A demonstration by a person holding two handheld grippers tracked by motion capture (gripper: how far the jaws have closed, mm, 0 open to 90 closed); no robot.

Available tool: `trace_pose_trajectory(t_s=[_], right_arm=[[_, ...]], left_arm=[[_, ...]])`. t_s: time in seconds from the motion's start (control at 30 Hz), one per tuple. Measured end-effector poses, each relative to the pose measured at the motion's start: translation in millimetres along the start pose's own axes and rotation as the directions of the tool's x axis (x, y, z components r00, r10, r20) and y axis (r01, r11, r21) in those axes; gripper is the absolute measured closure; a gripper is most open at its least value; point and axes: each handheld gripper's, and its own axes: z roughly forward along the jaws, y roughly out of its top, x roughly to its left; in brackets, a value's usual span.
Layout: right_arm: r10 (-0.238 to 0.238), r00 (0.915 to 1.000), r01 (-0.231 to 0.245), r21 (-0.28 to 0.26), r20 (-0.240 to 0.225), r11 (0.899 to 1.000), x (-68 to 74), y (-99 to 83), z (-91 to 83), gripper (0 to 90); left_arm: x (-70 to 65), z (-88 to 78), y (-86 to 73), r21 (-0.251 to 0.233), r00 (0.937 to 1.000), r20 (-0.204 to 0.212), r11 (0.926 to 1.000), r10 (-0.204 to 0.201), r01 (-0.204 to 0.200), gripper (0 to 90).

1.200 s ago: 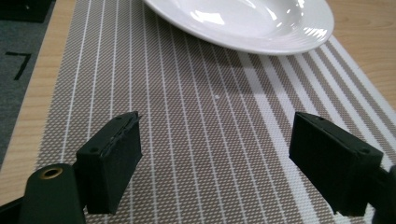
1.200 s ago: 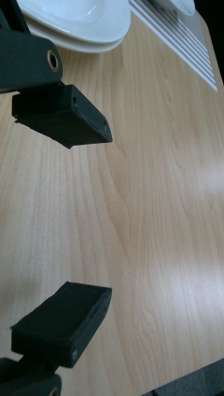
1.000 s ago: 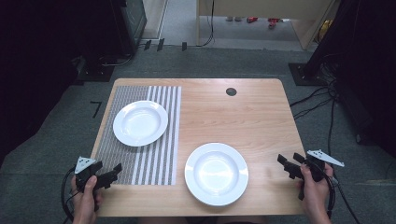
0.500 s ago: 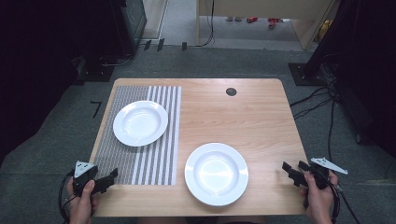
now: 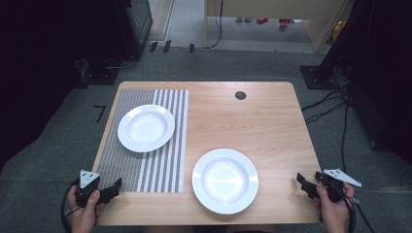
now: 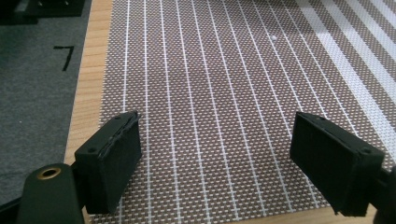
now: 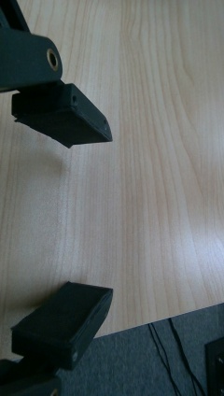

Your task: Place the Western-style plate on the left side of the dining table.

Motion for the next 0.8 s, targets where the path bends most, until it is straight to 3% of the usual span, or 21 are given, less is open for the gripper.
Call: trace_pose_trajectory(t_s=[0.13,0.57,0.8], right_arm=[[-0.043,0.9989,0.043,0.015,0.018,0.999,6.5,-0.3,1.8,19.0],[-0.131,0.9876,0.127,0.051,0.086,0.991,18.4,-1.7,5.1,17.3],[-0.136,0.9875,0.132,0.054,0.079,0.990,18.5,-1.7,5.4,15.9]], left_arm=[[-5.5,1.0,-2.0,-0.006,0.9992,-0.037,0.9999,0.013,-0.013,16.7],[-7.3,0.9,-2.4,-0.007,0.9990,-0.044,1.0000,0.005,-0.006,16.7],[-7.3,0.8,-2.4,-0.006,0.9990,-0.044,1.0000,0.006,-0.006,16.7]])
